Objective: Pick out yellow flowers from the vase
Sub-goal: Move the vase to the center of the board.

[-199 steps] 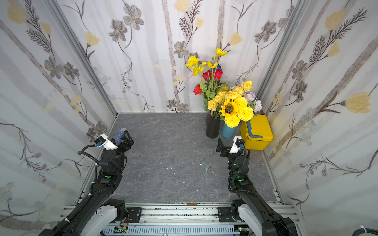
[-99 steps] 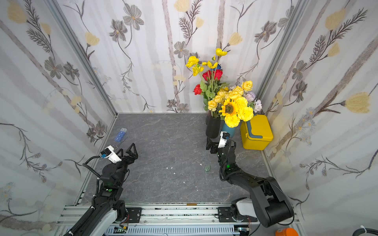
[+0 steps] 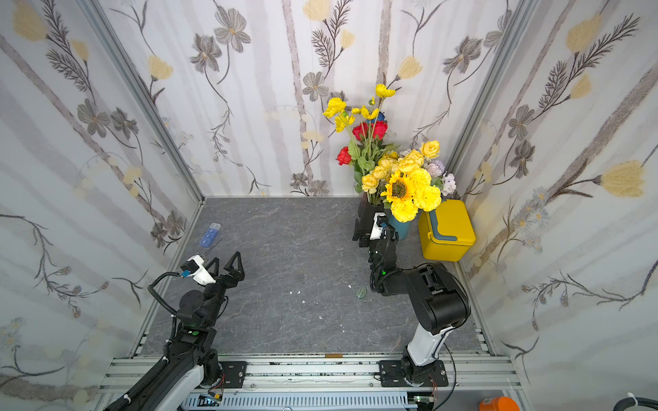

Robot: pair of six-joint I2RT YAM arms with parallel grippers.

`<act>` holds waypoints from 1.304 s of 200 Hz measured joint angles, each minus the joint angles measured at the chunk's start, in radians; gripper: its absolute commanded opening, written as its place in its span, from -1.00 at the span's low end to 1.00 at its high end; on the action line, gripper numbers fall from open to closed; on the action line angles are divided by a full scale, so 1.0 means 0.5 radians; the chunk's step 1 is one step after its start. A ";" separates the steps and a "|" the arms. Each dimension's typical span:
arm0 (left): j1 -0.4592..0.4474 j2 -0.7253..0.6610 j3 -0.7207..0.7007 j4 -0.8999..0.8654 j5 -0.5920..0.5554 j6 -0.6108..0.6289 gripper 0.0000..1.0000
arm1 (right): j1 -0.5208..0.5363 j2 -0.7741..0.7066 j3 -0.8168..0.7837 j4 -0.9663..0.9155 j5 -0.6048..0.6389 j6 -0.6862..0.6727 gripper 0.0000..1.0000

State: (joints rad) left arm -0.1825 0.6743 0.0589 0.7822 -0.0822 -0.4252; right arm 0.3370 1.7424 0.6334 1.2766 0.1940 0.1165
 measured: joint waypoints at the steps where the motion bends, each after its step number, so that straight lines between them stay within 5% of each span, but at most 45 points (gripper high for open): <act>1: 0.000 0.000 0.000 0.001 0.000 -0.001 1.00 | 0.000 0.005 0.012 -0.006 0.002 -0.004 0.99; 92: -0.001 -0.042 -0.014 0.013 -0.023 0.007 1.00 | -0.007 0.283 0.433 -0.200 0.291 -0.168 0.90; 159: -0.002 -0.012 -0.015 0.027 -0.037 0.007 1.00 | -0.016 0.362 0.460 -0.196 0.449 -0.192 0.88; 261: -0.004 0.010 -0.015 0.056 -0.038 0.007 1.00 | -0.072 0.491 0.649 -0.198 0.469 -0.042 0.90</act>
State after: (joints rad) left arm -0.1844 0.6792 0.0513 0.8104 -0.1013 -0.4217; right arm 0.3008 1.9877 0.9581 1.1774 0.4286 0.0956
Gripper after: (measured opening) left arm 0.998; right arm 0.949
